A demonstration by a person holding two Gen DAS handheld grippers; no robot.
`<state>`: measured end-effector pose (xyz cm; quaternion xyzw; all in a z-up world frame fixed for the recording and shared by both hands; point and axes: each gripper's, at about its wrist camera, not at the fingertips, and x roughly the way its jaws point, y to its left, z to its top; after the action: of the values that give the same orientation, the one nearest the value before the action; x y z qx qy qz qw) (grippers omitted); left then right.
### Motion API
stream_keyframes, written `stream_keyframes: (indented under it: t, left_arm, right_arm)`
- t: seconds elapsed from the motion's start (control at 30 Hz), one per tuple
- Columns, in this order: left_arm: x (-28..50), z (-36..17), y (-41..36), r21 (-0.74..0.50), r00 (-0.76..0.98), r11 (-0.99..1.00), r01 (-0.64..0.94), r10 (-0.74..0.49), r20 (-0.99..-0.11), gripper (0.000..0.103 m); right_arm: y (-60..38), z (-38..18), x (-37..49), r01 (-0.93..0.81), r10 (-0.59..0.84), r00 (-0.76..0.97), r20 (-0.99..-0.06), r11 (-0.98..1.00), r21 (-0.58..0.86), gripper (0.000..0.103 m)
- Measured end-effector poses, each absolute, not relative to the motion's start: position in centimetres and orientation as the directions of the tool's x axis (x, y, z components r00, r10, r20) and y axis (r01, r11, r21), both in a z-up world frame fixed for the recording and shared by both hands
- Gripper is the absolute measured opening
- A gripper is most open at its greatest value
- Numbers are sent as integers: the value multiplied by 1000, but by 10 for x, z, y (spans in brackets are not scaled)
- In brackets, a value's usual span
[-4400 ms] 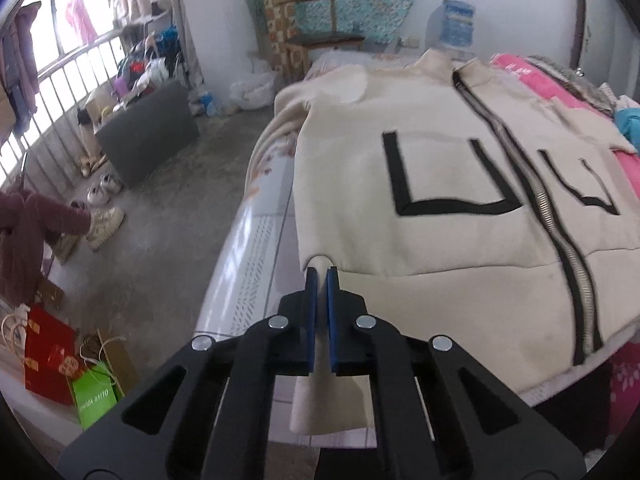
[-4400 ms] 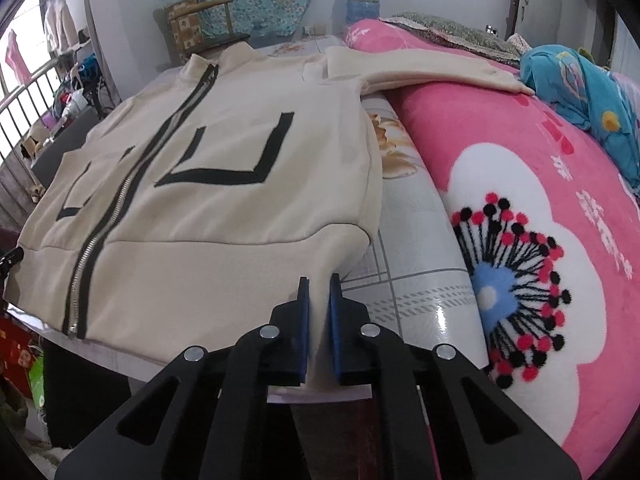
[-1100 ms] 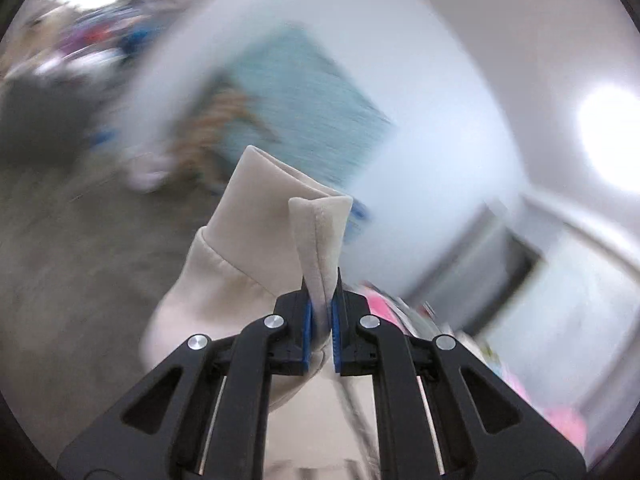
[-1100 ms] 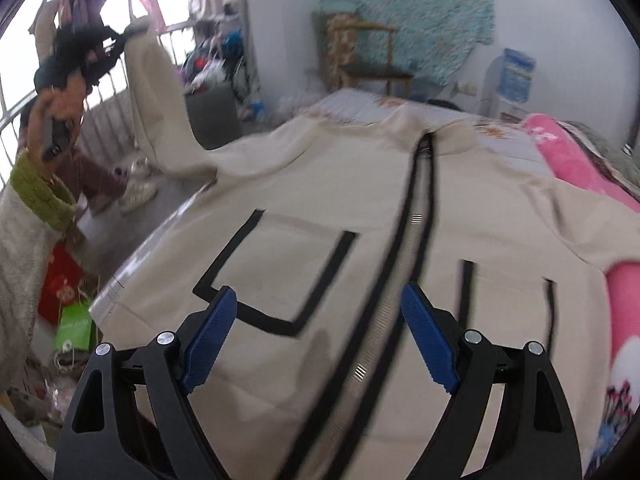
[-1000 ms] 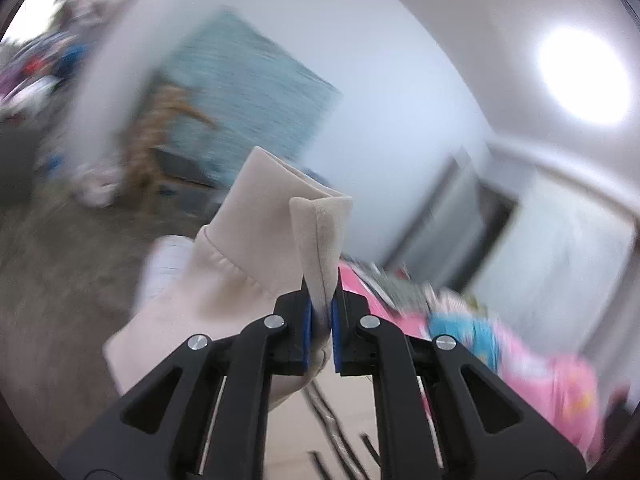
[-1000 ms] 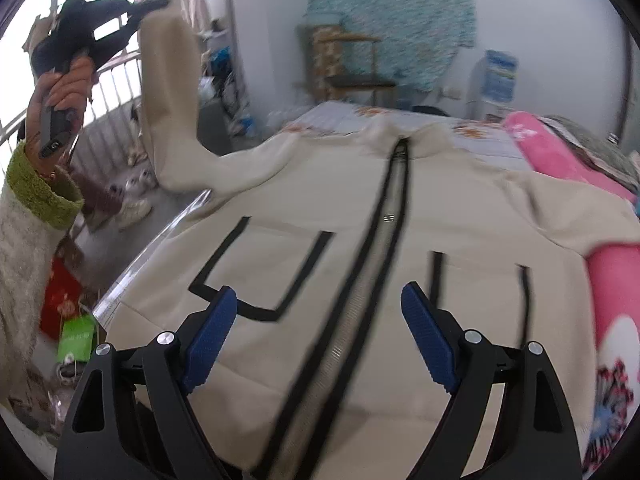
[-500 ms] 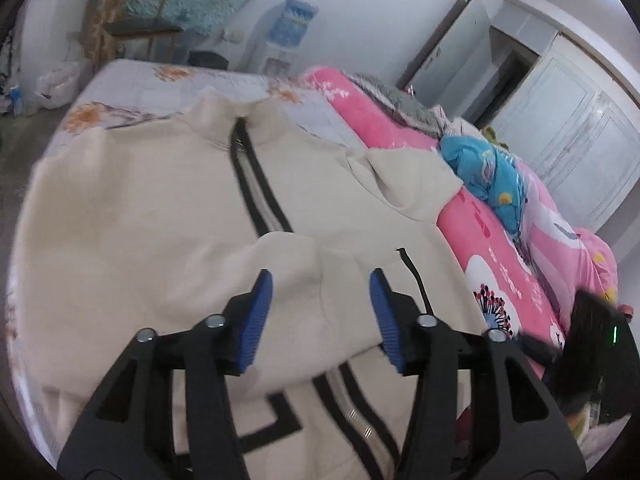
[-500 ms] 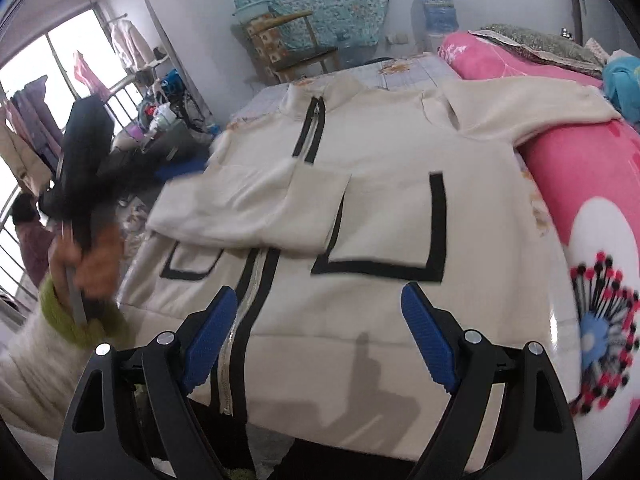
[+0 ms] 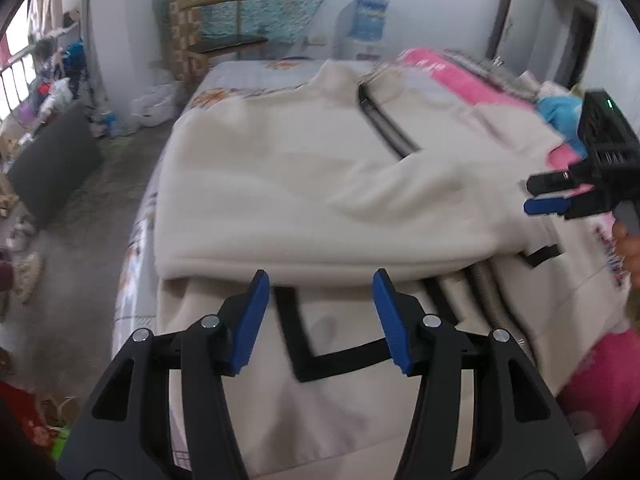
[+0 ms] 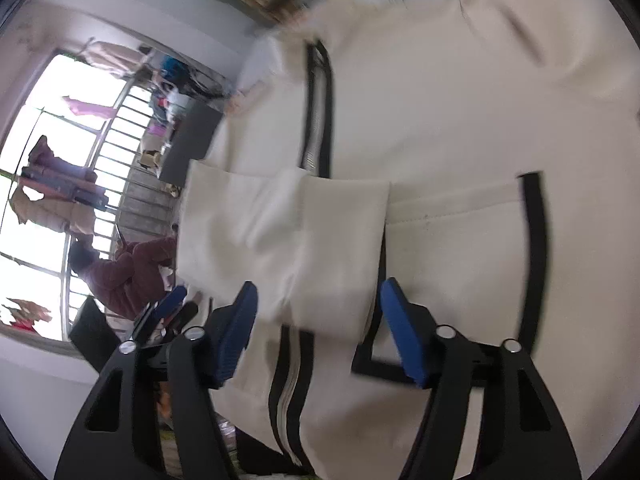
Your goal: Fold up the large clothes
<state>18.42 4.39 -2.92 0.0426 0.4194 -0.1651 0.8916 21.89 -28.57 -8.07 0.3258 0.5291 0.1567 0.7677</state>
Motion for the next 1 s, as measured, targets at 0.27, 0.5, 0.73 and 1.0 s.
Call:
stream_keyframes:
  t: [0.27, 0.5, 0.73, 1.0]
  left_arm:
    - [198, -57, 61, -71, 582, 964, 255, -211, -786, 51]
    - [205, -62, 76, -129, 613, 971, 202, -228, -757, 51]
    - [209, -62, 79, -162, 627, 973, 165, -231, -744, 51]
    - [212, -63, 80, -166, 640, 977, 136, -214, -738, 51]
  right_arm:
    - [-262, -97, 240, 86, 521, 341, -782, 811, 578, 40]
    - [-244, -91, 245, -15, 396, 366, -842, 907, 421, 7]
    - [-262, -14, 250, -78, 352, 599, -719, 919, 386, 5]
    - [-340, 22, 258, 77, 179, 739, -649, 935, 345, 3]
